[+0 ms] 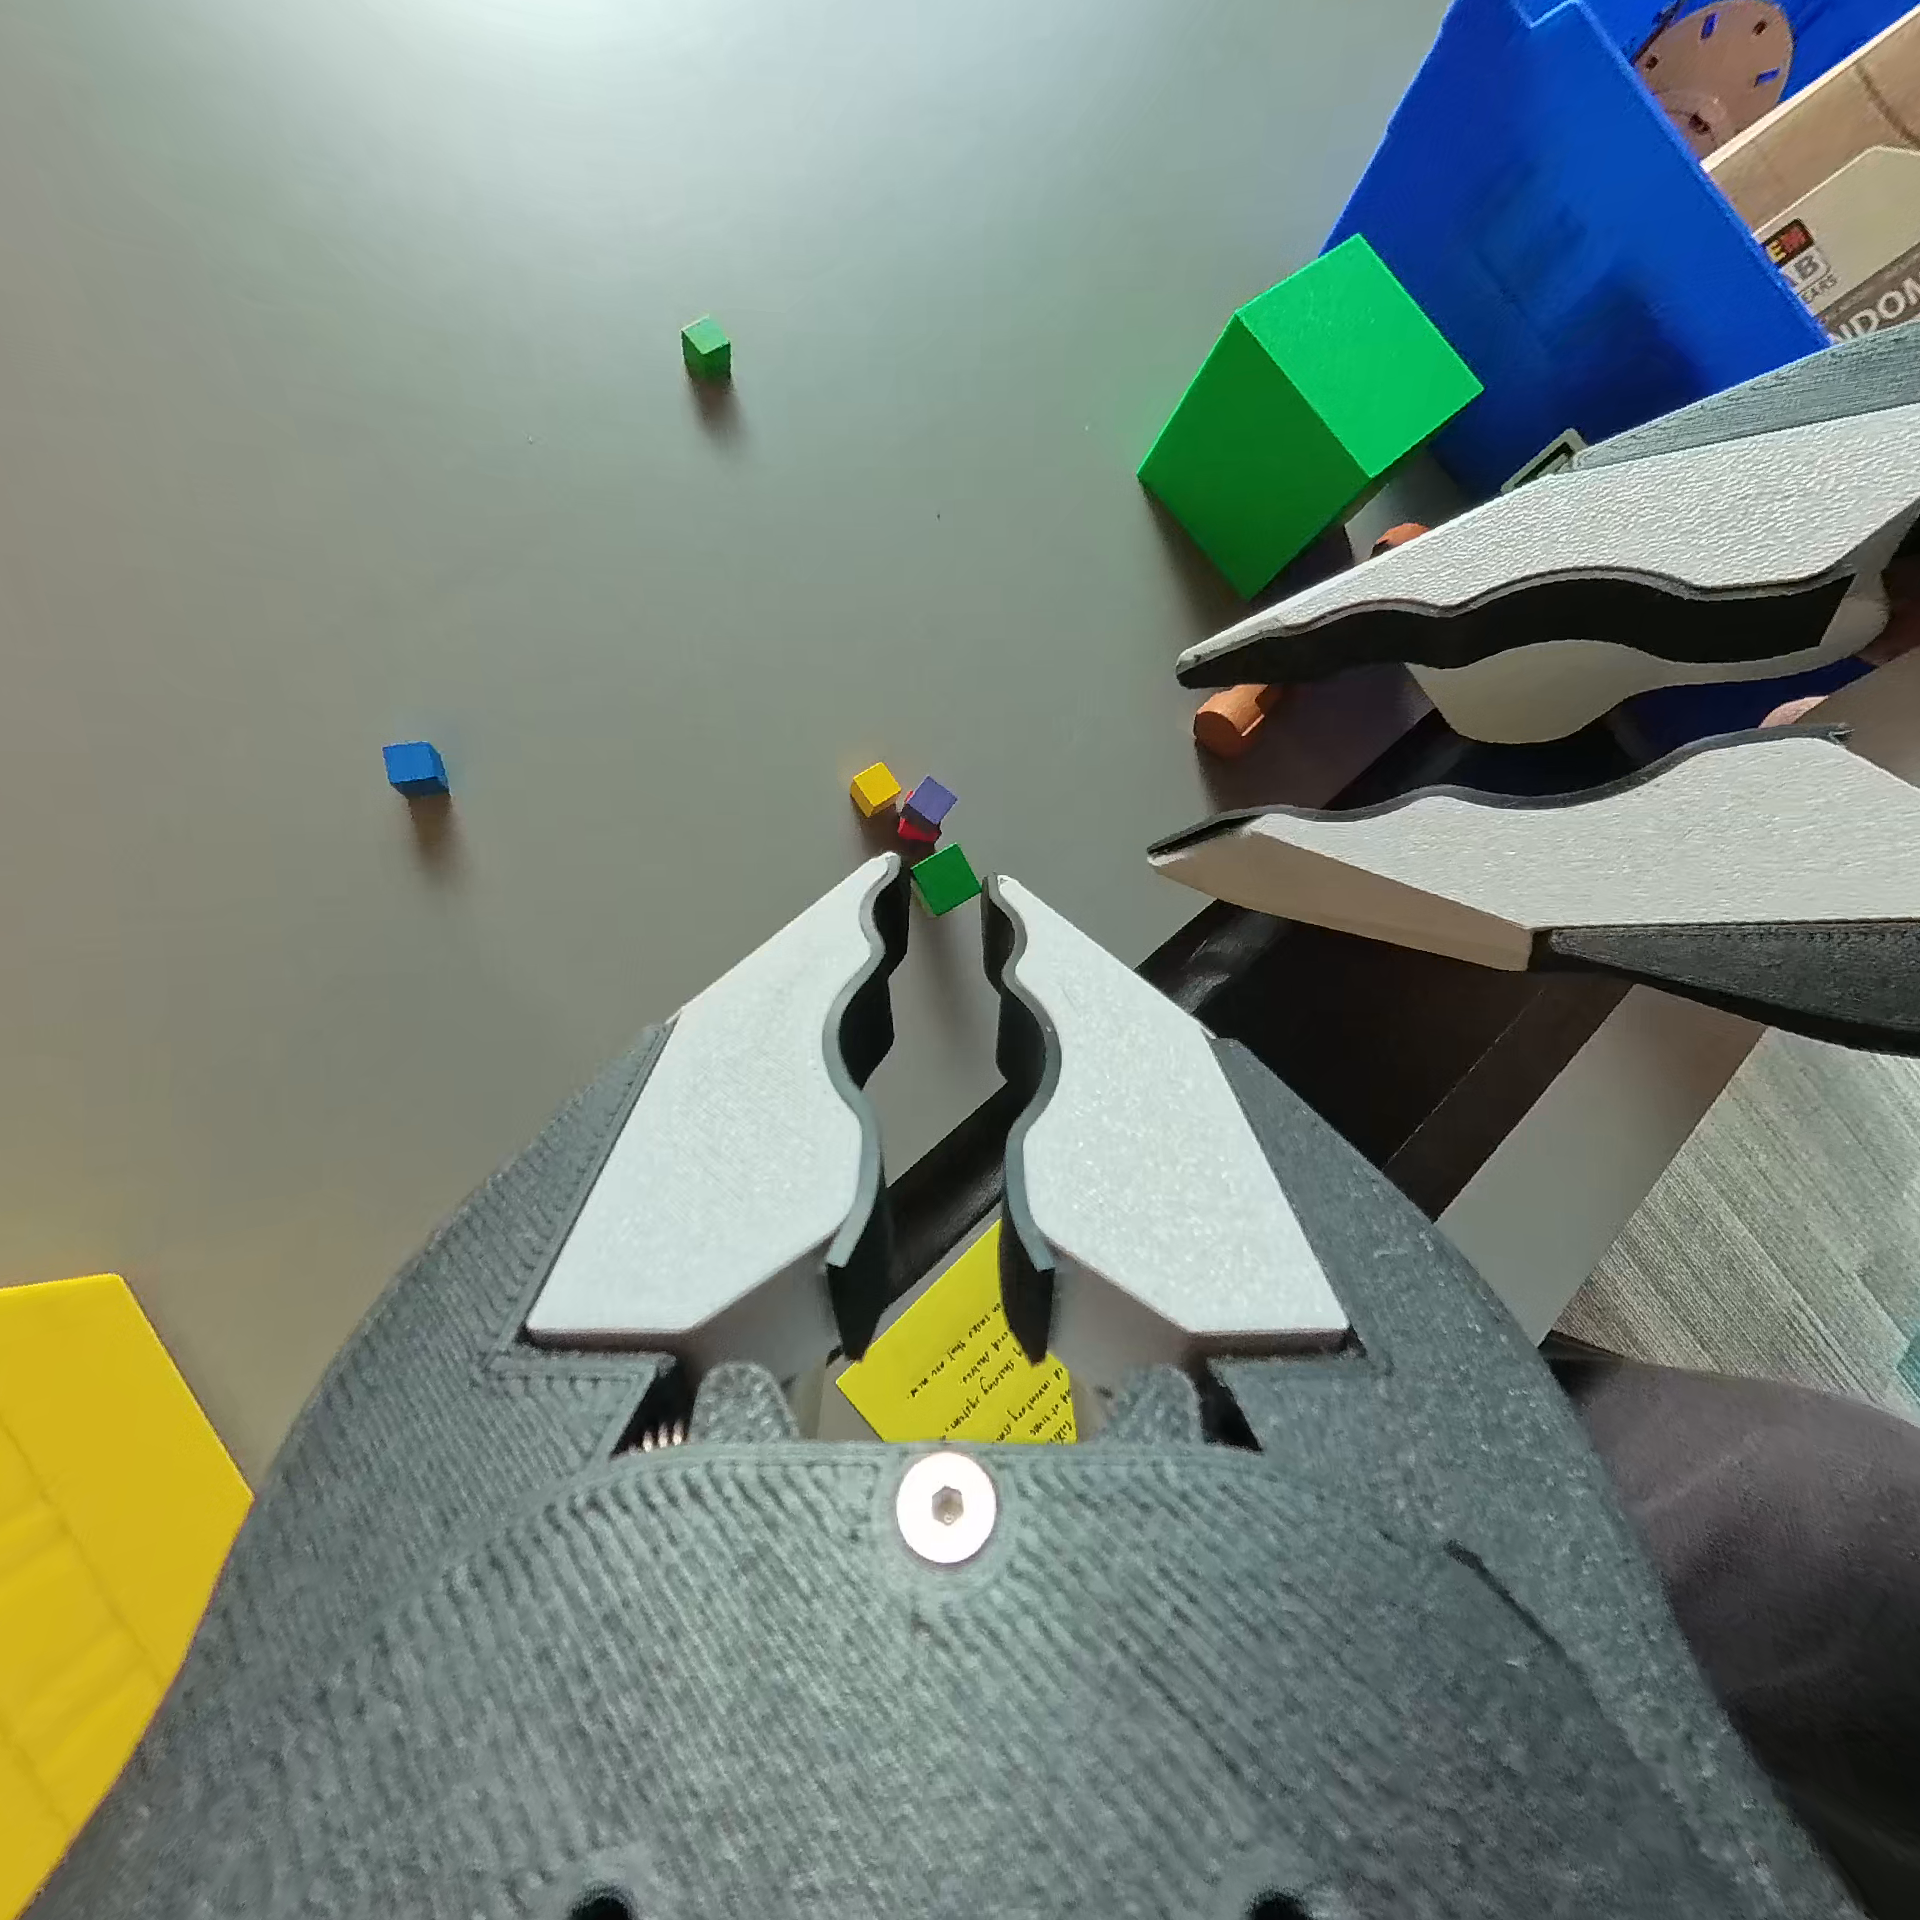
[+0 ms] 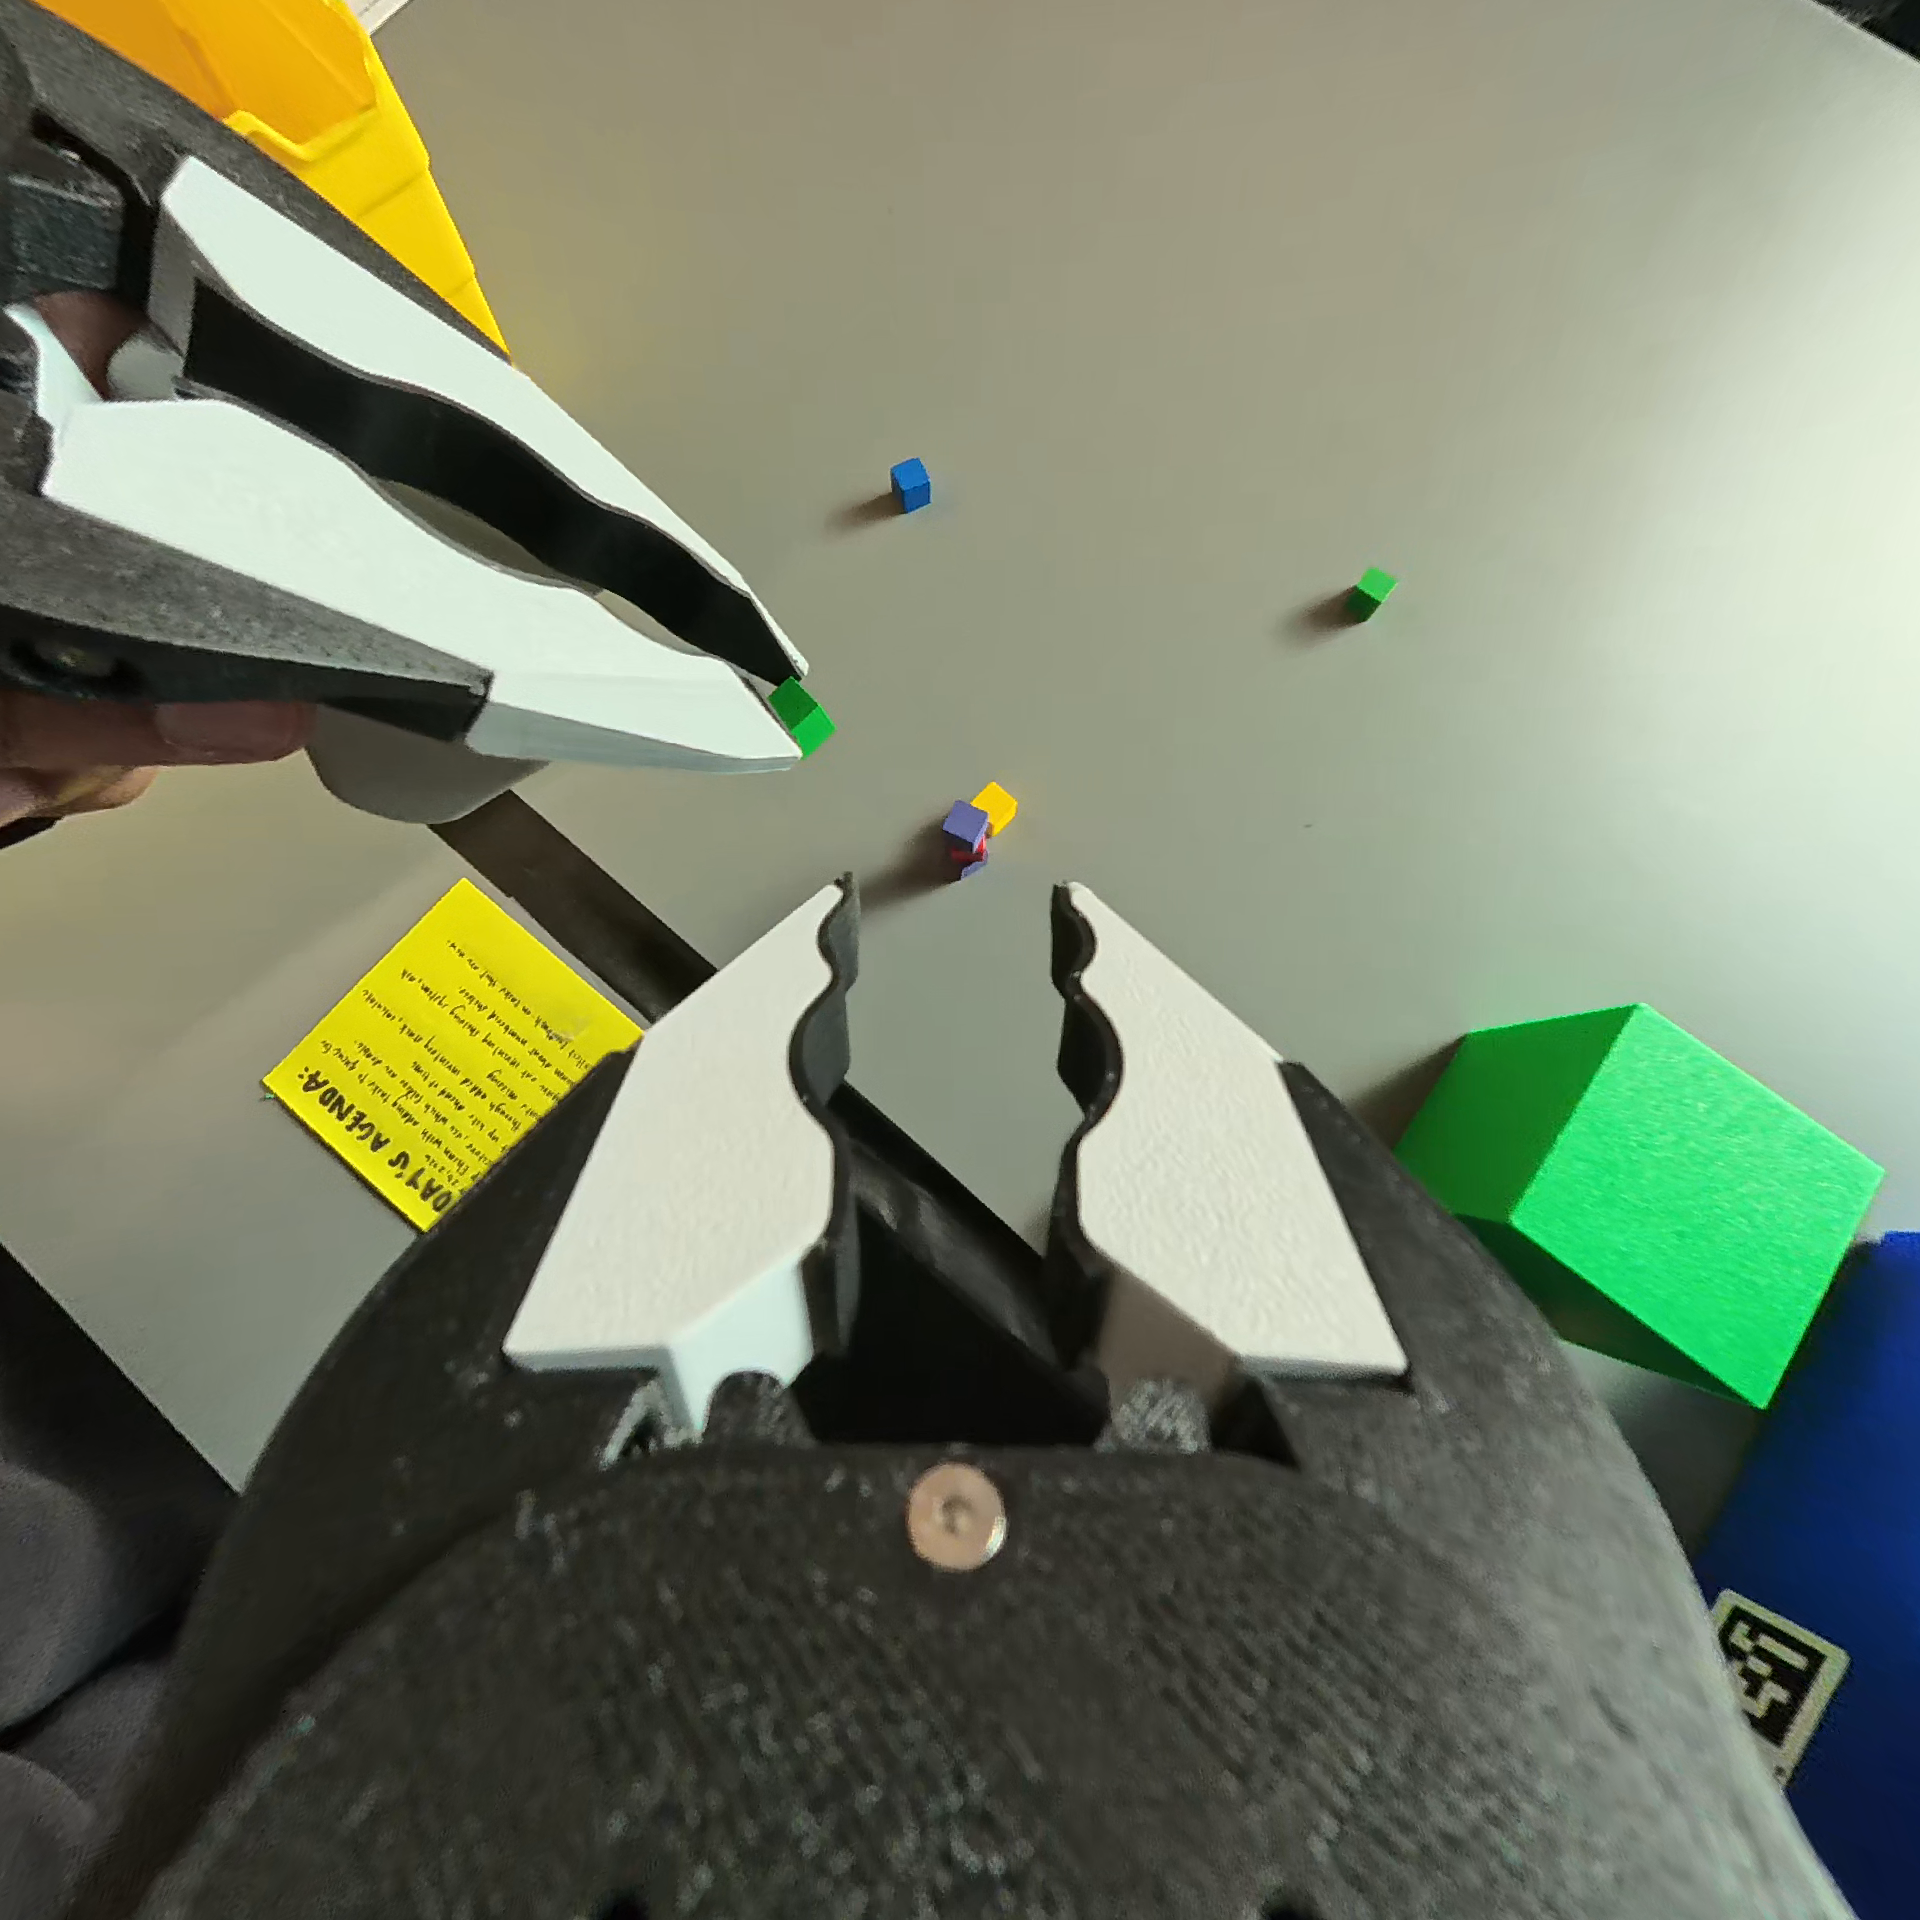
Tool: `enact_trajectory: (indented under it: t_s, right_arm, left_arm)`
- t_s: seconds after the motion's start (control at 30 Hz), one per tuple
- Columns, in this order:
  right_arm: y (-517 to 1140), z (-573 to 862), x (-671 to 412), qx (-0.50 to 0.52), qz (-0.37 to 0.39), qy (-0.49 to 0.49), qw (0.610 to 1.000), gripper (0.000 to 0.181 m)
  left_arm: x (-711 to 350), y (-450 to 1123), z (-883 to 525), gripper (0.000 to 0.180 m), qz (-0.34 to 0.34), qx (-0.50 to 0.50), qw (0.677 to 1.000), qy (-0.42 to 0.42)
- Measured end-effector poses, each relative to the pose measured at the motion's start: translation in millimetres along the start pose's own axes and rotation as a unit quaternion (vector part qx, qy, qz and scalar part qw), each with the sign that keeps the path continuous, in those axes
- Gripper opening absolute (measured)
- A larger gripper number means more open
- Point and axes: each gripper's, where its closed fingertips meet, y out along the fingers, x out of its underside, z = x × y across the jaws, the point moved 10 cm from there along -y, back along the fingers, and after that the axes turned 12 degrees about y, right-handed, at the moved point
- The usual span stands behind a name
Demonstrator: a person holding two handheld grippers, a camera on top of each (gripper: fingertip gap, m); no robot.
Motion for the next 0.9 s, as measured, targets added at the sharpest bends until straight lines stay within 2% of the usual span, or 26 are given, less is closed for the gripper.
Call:
enact_trajectory:
  t_s: [0.7, 0.9]
  right_arm:
    - [-3.2, 1.1, 4.1, 0.012, 0.003, 0.005, 1.0, 0.047]
    - [-2.3, -1.3, 3.9, 0.007, 0.013, 0.009, 1.0, 0.04]
  left_arm:
    - [-3.3, 2.2, 2.6, 0.011, 0.0, 0.004, 1.0, 0.006]
    - [-0.5, 0.4, 4.4, 0.01, -0.009, 0.004, 1.0, 0.012]
